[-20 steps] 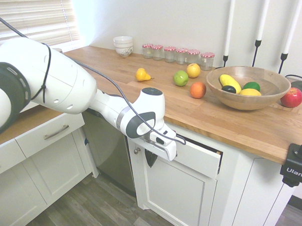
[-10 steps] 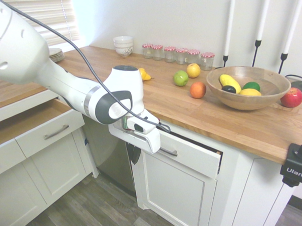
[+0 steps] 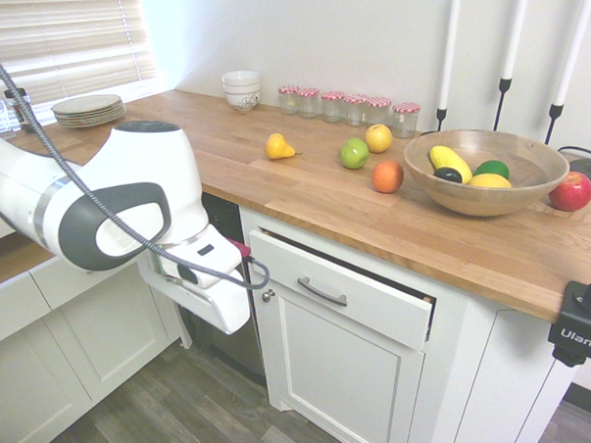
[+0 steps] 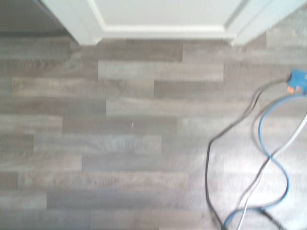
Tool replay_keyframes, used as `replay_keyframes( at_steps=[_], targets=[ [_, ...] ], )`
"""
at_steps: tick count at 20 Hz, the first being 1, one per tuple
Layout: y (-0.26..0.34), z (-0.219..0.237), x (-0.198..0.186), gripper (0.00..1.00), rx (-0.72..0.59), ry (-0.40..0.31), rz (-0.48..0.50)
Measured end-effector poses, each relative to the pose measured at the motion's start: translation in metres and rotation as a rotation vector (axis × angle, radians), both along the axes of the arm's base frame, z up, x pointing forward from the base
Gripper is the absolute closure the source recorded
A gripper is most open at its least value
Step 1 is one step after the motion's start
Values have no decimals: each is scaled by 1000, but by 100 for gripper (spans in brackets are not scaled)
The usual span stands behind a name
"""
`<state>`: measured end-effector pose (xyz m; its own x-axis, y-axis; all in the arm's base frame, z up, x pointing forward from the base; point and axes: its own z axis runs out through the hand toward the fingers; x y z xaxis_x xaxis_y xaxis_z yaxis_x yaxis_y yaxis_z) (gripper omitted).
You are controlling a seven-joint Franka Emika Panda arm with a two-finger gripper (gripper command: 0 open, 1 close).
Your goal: Close the drawer
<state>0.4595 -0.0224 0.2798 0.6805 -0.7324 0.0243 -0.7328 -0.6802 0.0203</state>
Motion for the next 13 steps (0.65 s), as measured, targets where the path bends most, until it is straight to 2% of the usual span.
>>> replay_keyframes(
  at_steps=[3,13],
  targets=[
    [-4,3,-18,0,5,-7,-11],
    [-14,5,-19,0,5,-16,-36]
  ],
)
